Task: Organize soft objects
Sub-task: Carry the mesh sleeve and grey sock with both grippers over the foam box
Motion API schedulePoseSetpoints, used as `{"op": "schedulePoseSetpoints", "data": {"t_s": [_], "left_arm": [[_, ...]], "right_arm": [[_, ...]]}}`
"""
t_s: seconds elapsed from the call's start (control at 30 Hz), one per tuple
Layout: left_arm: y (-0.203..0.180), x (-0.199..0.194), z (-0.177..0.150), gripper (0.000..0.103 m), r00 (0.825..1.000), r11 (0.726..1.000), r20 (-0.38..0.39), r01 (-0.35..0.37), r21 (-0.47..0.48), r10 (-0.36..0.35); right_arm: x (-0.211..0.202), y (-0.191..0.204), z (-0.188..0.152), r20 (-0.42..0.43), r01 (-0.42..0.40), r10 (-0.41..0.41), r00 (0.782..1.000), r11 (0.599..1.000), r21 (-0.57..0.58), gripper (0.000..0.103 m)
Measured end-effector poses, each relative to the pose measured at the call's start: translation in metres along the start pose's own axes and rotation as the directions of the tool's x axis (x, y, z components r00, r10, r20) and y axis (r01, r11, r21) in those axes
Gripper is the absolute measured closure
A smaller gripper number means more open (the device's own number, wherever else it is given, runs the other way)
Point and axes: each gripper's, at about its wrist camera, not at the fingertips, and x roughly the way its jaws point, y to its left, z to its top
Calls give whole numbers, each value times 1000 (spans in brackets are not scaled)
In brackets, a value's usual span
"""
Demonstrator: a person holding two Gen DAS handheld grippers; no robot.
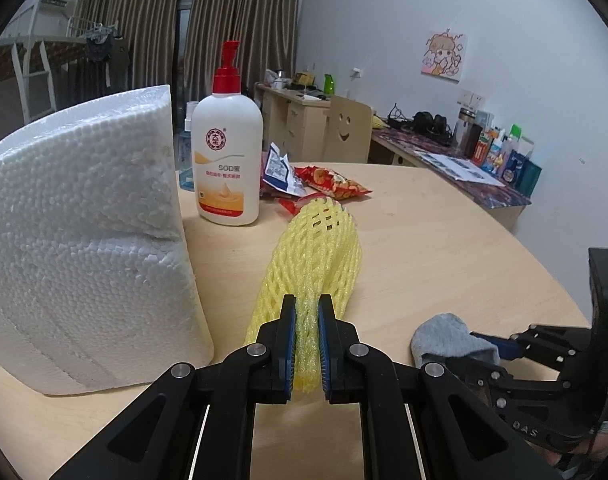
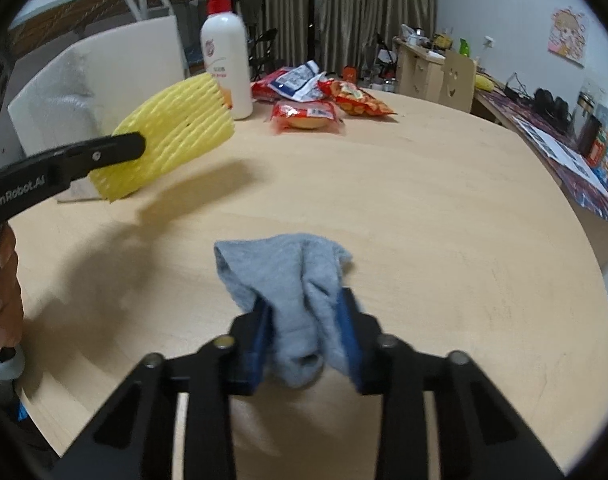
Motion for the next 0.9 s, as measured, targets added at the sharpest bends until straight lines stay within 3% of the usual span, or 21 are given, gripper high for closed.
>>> {"op": "schedulePoseSetpoints", "data": {"t_s": [0.03, 0.33, 0.9], "left_arm": [[0, -2, 0, 92, 1000, 1000, 4, 6, -3, -6], [-5, -22, -1, 92, 999, 999, 20, 37, 0, -37], [-16, -90, -10, 92, 991, 999, 128, 33, 42, -38]], "right_arm": [[-1, -2, -1, 6, -8, 8, 1000, 1000, 19, 76], [-15, 3, -4, 58, -54, 50, 997, 996, 69, 78], [-73, 10, -6, 199, -36, 23, 980, 997, 63, 78]]}}
